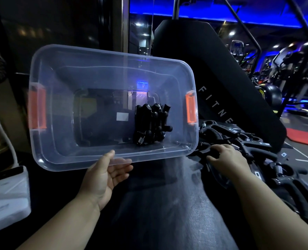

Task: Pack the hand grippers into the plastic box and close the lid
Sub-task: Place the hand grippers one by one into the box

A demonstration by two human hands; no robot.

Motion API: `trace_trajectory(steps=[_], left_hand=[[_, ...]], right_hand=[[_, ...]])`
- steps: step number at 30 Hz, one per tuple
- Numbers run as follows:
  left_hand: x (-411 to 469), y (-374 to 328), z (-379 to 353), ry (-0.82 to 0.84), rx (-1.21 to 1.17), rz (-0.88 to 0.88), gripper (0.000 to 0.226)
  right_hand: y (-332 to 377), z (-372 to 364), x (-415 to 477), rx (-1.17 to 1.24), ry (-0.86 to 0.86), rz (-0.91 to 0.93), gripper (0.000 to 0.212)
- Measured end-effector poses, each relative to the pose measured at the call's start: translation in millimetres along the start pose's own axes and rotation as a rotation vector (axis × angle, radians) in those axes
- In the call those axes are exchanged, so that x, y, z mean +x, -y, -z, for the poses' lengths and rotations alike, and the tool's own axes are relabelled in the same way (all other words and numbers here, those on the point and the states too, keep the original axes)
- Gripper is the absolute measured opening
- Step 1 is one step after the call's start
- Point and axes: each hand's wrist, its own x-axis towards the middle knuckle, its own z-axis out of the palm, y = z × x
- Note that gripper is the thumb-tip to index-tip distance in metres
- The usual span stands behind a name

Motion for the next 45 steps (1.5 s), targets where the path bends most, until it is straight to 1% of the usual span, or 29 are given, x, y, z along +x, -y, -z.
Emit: trace_trajectory(steps=[1,4,6,10,12,14,17,22,25,27,35,38,40,45], left_hand=[[0,0,0,-0.001,-0.001,-0.001,0.037],[-1,0,0,0.0,-0.002,-0.001,0.037],[-1,0,0,0.001,0.0,-0.001,0.038],[-2,0,0,-0.001,0.002,-0.005,0.037],[-2,-1,-1,-0.003,-0.001,-0.004,0.037],[-2,-1,-1,-0.002,-0.001,-0.001,0.036],[-2,-1,0,-0.002,-0.001,0.003,0.036],[-1,0,0,-0.001,0.003,0.006,0.036],[-1,0,0,-0.002,0.006,0.006,0.036],[-1,0,0,-0.005,0.007,0.006,0.036],[-1,0,0,-0.003,0.009,0.002,0.036],[0,1,0,-0.001,0.006,0.003,0.035],[0,1,0,0.0,0.009,0.004,0.035],[-2,0,-1,0.0,0.004,0.0,0.036]], right_hand=[[0,-1,1,0.001,0.017,0.014,0.051],[-1,3,-2,0.002,0.027,0.046,0.047],[-2,6,-7,-0.011,0.062,0.072,0.048],[-3,11,-20,-0.031,0.207,0.153,0.067],[-2,14,-24,-0.048,0.244,0.163,0.07],[-1,15,-25,-0.058,0.251,0.156,0.069],[4,13,-25,-0.053,0.217,0.118,0.06],[15,4,-22,0.064,0.085,0.045,0.075],[17,4,-21,0.08,0.111,-0.004,0.083],[17,4,-21,0.059,0.145,-0.012,0.084],[22,10,-28,-0.072,0.227,-0.025,0.08],[21,13,-31,-0.067,0.247,-0.014,0.076],[19,15,-34,-0.049,0.252,0.014,0.071],[14,21,-40,0.008,0.226,0.101,0.049]])
